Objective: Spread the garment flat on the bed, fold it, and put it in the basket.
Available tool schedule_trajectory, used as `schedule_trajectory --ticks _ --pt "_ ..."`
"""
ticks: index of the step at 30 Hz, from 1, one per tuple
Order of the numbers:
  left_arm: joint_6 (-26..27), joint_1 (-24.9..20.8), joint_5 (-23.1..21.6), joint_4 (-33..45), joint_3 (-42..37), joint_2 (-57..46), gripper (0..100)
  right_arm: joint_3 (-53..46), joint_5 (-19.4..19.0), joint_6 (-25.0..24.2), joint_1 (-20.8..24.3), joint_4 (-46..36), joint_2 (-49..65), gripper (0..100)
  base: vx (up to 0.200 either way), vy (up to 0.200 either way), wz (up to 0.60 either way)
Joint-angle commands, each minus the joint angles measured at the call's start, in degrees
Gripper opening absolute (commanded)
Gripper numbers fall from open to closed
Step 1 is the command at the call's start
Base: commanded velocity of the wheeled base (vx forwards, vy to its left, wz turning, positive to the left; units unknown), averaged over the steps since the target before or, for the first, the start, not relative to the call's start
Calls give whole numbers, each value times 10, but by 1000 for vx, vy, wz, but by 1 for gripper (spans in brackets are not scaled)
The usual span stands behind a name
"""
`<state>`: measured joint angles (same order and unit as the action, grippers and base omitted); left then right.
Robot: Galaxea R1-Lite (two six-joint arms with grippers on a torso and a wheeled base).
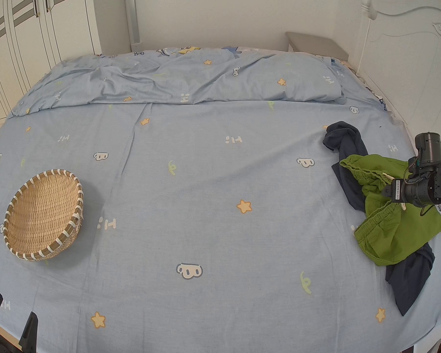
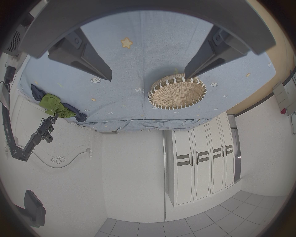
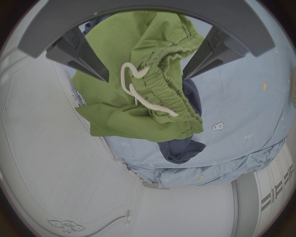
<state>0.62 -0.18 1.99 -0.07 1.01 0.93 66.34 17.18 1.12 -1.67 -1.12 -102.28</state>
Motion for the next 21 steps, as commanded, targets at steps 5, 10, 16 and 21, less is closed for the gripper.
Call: schedule_trajectory --ticks 5,10,16,21 --pt "0 0 0 0 -10 -9 100 39 1 -2 -5 1 -45 100 0 0 0" --pt "0 0 0 0 -10 -9 100 52 1 -7 -5 3 -60 100 0 0 0" --pt "0 0 0 0 -10 -9 100 63 1 -7 -8 3 -75 100 0 0 0" --pt "0 0 0 0 -10 -9 100 76 0 -6 -8 -2 -75 0 0 0 0"
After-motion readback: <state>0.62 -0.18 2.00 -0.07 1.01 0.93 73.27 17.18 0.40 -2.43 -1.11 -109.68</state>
